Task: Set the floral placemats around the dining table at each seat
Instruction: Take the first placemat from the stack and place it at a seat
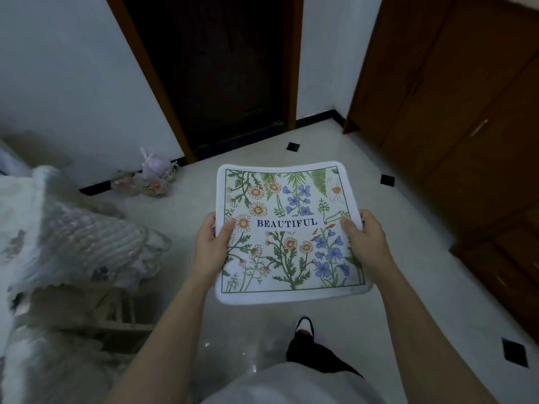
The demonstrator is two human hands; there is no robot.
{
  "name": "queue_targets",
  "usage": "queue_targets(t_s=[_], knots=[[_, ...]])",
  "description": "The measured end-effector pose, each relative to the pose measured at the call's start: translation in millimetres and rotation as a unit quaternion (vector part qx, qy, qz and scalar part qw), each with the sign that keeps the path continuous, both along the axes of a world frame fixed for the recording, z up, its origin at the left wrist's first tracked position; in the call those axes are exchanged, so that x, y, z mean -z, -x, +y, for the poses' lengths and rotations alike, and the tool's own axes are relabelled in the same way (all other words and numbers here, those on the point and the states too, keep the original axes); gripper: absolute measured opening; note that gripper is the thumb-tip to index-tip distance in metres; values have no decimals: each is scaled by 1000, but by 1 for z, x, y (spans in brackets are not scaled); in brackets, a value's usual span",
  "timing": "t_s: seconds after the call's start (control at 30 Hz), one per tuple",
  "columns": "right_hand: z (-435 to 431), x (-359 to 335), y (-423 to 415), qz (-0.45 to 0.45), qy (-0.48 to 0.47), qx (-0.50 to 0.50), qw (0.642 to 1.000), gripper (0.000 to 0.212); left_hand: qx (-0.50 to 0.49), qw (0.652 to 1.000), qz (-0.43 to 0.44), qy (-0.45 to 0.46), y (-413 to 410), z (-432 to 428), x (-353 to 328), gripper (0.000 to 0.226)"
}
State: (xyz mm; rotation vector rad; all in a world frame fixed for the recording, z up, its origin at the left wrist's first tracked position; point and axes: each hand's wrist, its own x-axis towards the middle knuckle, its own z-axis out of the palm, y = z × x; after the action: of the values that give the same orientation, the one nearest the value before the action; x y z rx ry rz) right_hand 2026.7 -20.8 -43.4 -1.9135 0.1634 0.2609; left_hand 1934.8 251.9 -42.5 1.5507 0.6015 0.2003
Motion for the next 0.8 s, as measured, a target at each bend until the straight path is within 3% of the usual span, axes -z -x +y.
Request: queue_targets(t_s=[0.27,0.6,0.8], knots=[[53,-6,-130,5,-3,-112,994,9,-111,993,-15,-27,-68,22,-15,14],[159,8,-212,23,4,-210,978,14,-229,973,-6,-25,-101,86,-10,6],[250,10,-258,17,2,-241,970,11,-265,964,-7,-4,-137,163,-1,13]])
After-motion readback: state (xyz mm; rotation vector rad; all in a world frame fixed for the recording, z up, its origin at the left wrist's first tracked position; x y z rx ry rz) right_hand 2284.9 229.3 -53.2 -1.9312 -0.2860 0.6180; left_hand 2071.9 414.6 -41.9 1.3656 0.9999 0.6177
